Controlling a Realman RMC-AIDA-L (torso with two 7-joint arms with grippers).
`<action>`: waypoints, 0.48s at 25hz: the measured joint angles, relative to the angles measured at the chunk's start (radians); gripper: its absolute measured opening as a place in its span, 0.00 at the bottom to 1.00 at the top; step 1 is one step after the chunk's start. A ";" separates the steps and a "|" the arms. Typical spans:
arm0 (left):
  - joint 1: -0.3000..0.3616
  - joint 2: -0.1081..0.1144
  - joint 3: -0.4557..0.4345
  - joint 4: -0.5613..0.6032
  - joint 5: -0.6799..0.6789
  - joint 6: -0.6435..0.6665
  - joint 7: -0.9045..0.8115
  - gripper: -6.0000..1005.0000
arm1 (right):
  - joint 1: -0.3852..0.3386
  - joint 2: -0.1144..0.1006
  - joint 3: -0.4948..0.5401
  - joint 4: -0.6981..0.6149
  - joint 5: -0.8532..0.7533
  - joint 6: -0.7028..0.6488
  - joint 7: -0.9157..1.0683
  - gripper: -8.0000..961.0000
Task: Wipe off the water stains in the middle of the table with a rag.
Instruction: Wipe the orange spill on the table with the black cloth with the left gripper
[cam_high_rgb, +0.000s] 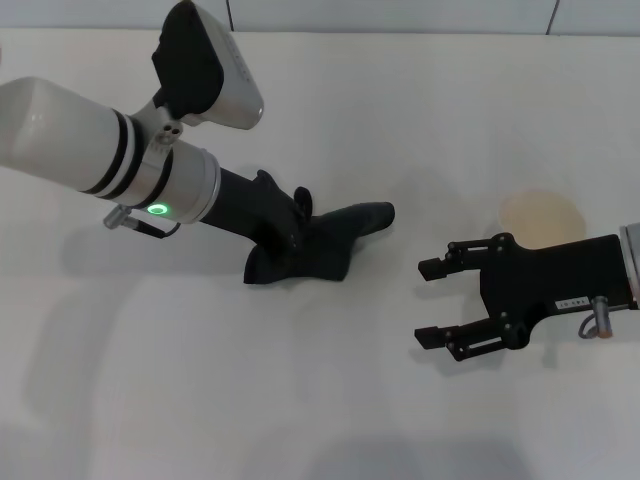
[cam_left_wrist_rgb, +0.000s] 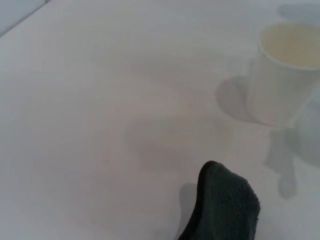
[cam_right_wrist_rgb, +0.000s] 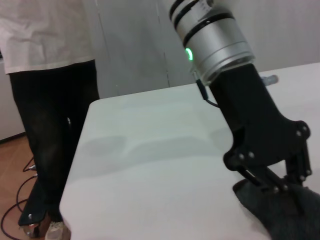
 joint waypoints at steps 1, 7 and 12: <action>-0.005 -0.001 0.003 -0.002 0.000 0.000 0.001 0.14 | -0.001 0.000 0.000 -0.001 0.000 -0.003 0.000 0.83; -0.047 -0.009 0.020 -0.012 -0.018 0.006 0.002 0.14 | -0.019 -0.003 0.002 -0.006 0.000 -0.006 -0.001 0.83; -0.111 -0.011 0.090 -0.046 -0.081 -0.009 -0.003 0.14 | -0.024 -0.003 0.004 -0.008 0.000 -0.008 -0.002 0.83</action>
